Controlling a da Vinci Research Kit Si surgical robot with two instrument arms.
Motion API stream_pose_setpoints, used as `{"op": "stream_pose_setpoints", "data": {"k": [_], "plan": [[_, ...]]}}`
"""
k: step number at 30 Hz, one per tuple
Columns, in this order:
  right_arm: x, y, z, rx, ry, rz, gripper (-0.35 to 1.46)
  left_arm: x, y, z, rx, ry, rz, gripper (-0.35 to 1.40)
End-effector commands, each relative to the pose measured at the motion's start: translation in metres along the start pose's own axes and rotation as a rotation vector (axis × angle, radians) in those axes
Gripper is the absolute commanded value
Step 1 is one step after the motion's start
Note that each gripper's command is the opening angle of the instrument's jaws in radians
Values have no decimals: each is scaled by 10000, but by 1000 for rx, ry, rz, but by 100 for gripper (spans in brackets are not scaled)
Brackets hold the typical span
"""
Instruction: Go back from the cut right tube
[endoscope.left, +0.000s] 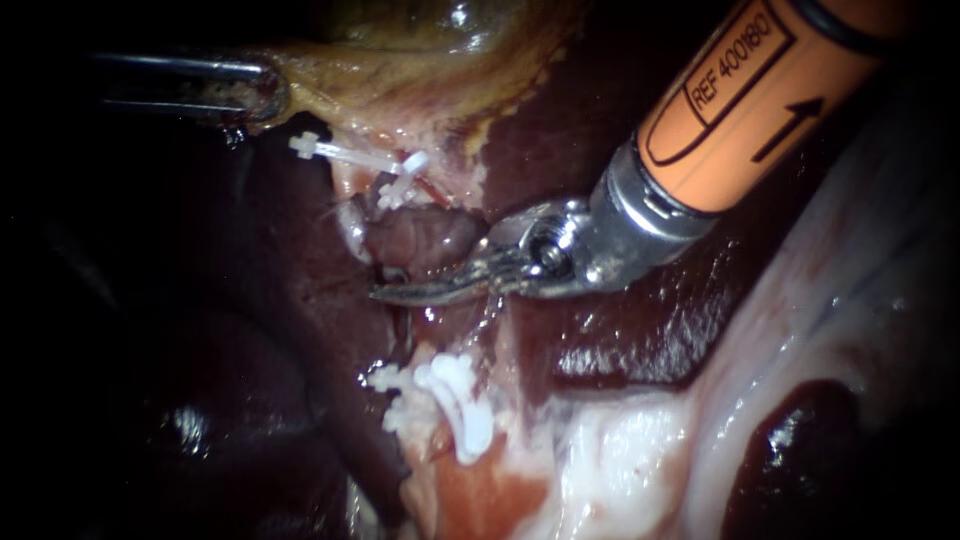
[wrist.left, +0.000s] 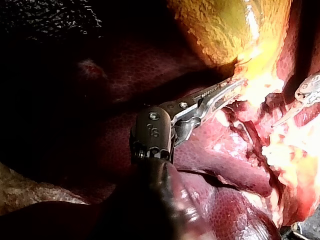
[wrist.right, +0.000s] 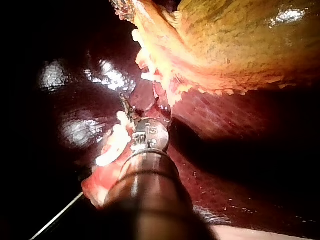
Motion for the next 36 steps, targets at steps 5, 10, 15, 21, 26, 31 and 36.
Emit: {"op": "stream_pose_setpoints", "data": {"k": [5, 10, 15, 21, 26, 31, 36], "plan": [[-1, -2, 0, -2, 6, -1, -20, 0, 0, 0, 0, 0, 0, -35], [2, -4, 6, -37, 119, 5, 128, 0, 0, 0, 0, 0, 0, -35], [2, -3, 6, -31, 129, 7, 134, 0, 0, 0, 0, 0, 0, -35], [-6, -7, 0, -137, 22, -218, 138, 0, 0, 1, 0, 0, 0, -35], [-15, -13, -15, -324, -102, -449, 143, 0, -1, 2, 0, 0, 0, -35], [-32, -11, -46, -403, -194, -575, 144, 0, -1, 1, 0, 0, 0, -35], [-51, -8, -77, -437, -234, -598, 144, -1, -1, 1, 1, 0, 1, -35]]}}
